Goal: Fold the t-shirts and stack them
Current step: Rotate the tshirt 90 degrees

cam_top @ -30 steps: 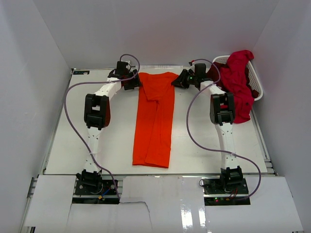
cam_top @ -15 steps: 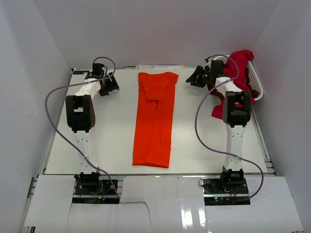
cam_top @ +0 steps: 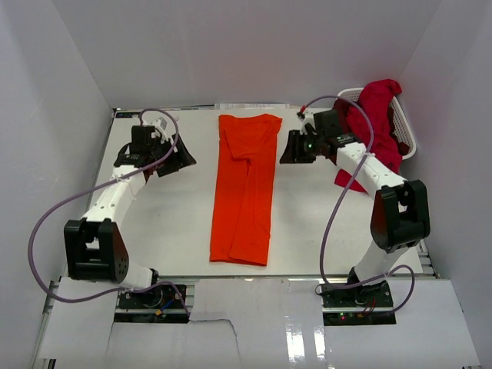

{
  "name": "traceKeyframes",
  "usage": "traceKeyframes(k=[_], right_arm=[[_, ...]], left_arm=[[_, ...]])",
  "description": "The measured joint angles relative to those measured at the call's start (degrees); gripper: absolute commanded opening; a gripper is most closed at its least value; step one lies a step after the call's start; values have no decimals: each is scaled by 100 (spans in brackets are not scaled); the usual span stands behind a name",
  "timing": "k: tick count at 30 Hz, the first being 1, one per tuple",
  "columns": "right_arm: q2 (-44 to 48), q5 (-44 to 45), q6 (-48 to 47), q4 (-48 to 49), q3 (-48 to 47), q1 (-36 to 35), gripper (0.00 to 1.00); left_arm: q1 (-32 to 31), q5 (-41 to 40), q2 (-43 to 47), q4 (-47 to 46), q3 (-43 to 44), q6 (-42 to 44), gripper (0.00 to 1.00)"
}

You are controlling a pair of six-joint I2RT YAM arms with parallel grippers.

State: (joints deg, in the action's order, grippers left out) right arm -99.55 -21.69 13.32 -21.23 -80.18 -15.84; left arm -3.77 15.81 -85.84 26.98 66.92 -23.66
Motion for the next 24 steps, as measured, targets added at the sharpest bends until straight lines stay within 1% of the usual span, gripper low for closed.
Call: traceKeyframes(k=[4, 9, 13, 16, 19, 24], right_arm=[[402, 81, -37, -177, 1082, -433, 48], [487, 229, 105, -256, 2264, -791, 47], [667, 363, 319, -212, 2745, -1281, 47], [922, 393, 555, 4, 3016, -1685, 47], [1073, 426, 787, 223, 3180, -2002, 47], [1086, 549, 1147, 525, 3368, -2343, 47]], left_arm=[[-208, 199, 693, 0, -754, -66, 80], [-570, 433, 1038, 9, -1384, -96, 79], [-890, 498, 1255, 42, -1762, -136, 78], [-1082, 566, 1475, 68, -2011, -146, 78], [-1158, 645, 1611, 92, -2164, -133, 78], [-1257, 673, 1574, 109, -2415, -85, 78]])
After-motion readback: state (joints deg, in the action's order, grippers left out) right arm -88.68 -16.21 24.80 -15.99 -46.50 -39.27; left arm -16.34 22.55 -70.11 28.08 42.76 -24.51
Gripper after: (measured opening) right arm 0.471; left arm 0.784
